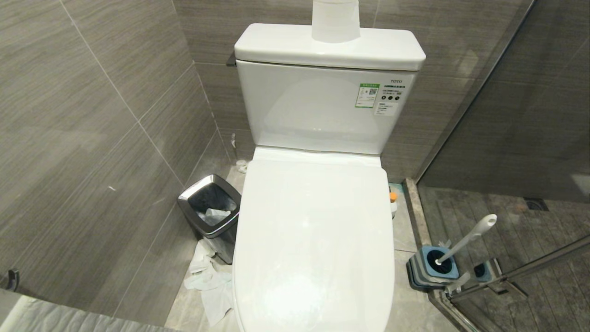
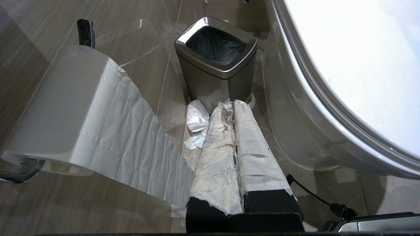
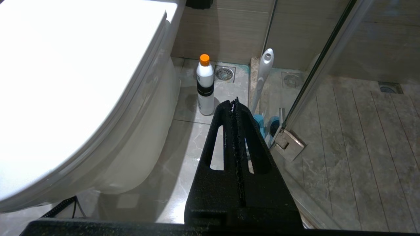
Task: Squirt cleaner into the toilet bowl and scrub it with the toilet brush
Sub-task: Use the left hand to lift the toilet lid slightly
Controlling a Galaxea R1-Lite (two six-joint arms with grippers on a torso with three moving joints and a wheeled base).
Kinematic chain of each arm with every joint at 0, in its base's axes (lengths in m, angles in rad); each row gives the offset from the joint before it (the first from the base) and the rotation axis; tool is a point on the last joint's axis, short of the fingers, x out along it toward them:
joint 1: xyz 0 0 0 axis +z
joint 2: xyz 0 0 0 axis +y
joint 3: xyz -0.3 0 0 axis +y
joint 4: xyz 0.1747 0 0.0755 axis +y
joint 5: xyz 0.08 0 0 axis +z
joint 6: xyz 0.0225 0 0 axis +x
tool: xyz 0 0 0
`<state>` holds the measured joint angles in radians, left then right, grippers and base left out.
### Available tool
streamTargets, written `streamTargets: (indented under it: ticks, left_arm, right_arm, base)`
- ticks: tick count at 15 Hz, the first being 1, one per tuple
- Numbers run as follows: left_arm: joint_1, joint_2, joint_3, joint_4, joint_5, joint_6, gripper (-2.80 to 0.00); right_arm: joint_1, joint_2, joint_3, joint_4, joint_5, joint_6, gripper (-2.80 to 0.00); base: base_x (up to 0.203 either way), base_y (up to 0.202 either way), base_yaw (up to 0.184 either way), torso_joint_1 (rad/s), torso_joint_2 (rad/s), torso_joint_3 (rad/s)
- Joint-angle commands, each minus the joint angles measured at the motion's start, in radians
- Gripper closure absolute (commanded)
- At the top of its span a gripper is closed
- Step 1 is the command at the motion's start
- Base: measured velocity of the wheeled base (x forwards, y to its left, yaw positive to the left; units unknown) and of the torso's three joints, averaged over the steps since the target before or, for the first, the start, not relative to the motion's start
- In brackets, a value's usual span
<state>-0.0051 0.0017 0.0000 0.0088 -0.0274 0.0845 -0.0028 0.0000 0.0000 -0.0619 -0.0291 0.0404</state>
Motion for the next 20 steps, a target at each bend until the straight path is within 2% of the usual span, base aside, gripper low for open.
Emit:
streamTargets:
  ticks: [1, 9, 12, 14, 16, 20]
  left_arm:
    - [0.001, 0.0, 0.0, 0.0, 0.0, 0.0, 0.0]
    - [0.001, 0.0, 0.0, 0.001, 0.0, 0.007, 0.0]
    - [0.001, 0.0, -0.05, 0.008, -0.035, 0.028, 0.0]
    - [0.001, 0.01, -0.121, 0.033, -0.05, 0.031, 0.0]
    - [0.001, 0.062, -0.241, 0.079, -0.059, 0.031, 0.0]
    - [-0.002, 0.307, -0.482, 0.102, -0.067, 0.031, 0.0]
  right_arm:
    - [0.0, 0.002, 0.025, -0.001, 0.0, 0.001, 0.0]
    - [0.0, 0.002, 0.025, -0.001, 0.0, 0.001, 0.0]
    - [0.0, 0.002, 0.025, -0.001, 0.0, 0.001, 0.0]
    - [0.0, 0.002, 0.025, -0.001, 0.0, 0.0, 0.0]
    - [0.0, 0.0, 0.025, 0.0, 0.0, 0.001, 0.0]
    - [0.0, 0.001, 0.025, -0.001, 0.0, 0.001, 0.0]
  base:
    - [0.0, 0.0, 0.0, 0.0, 0.0, 0.0]
    - [0.0, 0.0, 0.0, 0.0, 0.0, 0.0]
    - [0.0, 0.0, 0.0, 0.0, 0.0, 0.0]
    - [0.0, 0.0, 0.0, 0.0, 0.0, 0.0]
    - [0.0, 0.0, 0.0, 0.0, 0.0, 0.0]
    - [0.0, 0.0, 0.0, 0.0, 0.0, 0.0]
